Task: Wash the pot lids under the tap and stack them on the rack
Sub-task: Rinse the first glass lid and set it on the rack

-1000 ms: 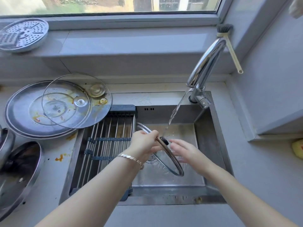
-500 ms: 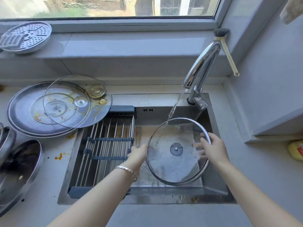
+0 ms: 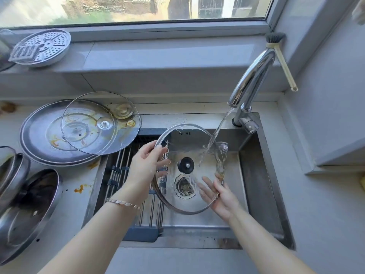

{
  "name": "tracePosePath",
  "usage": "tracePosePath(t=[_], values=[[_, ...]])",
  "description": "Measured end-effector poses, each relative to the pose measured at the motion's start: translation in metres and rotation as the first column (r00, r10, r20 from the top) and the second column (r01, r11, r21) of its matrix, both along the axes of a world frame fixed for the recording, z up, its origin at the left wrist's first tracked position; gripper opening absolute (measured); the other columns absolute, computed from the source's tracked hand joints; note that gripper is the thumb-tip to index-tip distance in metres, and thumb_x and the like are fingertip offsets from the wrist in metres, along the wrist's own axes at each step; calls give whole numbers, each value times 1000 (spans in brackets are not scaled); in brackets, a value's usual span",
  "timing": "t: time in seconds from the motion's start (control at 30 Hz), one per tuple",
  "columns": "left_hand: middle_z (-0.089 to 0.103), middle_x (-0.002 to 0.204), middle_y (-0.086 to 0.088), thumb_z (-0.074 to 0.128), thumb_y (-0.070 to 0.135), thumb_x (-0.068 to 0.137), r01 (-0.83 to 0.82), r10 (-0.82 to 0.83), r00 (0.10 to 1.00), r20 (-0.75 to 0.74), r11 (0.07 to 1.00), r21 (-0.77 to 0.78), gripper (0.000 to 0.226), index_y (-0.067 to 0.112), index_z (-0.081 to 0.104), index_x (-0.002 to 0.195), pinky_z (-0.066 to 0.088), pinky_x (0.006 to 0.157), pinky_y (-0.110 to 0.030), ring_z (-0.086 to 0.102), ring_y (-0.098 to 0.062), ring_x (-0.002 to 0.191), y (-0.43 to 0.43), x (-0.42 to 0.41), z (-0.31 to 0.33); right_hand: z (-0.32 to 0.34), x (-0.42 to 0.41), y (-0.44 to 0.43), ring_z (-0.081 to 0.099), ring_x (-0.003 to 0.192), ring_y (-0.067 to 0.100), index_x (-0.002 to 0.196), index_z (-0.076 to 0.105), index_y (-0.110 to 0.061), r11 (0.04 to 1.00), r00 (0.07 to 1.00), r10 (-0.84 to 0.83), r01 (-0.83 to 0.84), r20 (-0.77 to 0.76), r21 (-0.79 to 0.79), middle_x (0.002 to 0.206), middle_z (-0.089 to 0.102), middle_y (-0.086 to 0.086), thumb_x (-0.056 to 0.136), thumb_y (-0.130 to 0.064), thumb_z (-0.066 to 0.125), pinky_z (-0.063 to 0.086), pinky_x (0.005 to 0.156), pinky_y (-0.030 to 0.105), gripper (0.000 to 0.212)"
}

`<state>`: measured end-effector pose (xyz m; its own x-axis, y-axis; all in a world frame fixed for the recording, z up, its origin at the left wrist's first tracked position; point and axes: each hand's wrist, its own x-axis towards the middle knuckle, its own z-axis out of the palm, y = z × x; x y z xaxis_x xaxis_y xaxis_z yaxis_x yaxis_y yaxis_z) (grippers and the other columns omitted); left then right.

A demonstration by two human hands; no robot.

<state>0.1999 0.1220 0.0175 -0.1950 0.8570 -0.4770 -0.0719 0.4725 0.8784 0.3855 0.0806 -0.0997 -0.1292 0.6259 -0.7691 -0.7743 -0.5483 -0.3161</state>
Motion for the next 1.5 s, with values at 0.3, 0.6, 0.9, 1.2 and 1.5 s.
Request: tracePosePath(t=[0.3,0.6,0.9,1.2,1.5], values=[[61,97,-11,40,38,98,-138,210,940,271,955,-263,27,19,38,116,56,62,-38,63,-25,77,0,4,-68,83,38,48,71,62,21,101,55,-22,866,667,58,-404,743,295,85,70,11,96,-7,47,56,52,28,18],[70,73,-17,41,21,99,58,179,897,405,858,-510,27,-3,52,99,54,40,-27,69,-22,52,-10,48,-92,108,72,62,65,46,20,94,59,-6,841,410,173,-535,896,82,71,64,15,91,-13,55,52,46,26,8],[53,64,-18,43,7,96,5,-20,990,-137,994,-109,17,7,42,79,46,37,-22,56,-20,40,11,33,-49,16,90,47,62,95,26,123,56,2,895,440,357,-413,824,-167,114,62,13,93,-19,53,54,82,32,36],[56,64,-18,46,10,94,27,-26,951,-309,1000,-1,13,7,47,82,50,49,-31,58,-26,54,7,13,-32,16,75,127,50,83,12,117,57,-8,982,543,-42,-132,839,135,82,51,-8,85,-3,49,45,84,33,34],[56,61,-17,48,8,93,-28,15,970,-243,998,-50,13,6,45,81,51,48,-29,61,-24,52,-7,5,-31,57,35,126,41,125,24,149,15,-9,871,298,324,-464,898,-160,147,35,11,89,-12,48,34,97,33,68]])
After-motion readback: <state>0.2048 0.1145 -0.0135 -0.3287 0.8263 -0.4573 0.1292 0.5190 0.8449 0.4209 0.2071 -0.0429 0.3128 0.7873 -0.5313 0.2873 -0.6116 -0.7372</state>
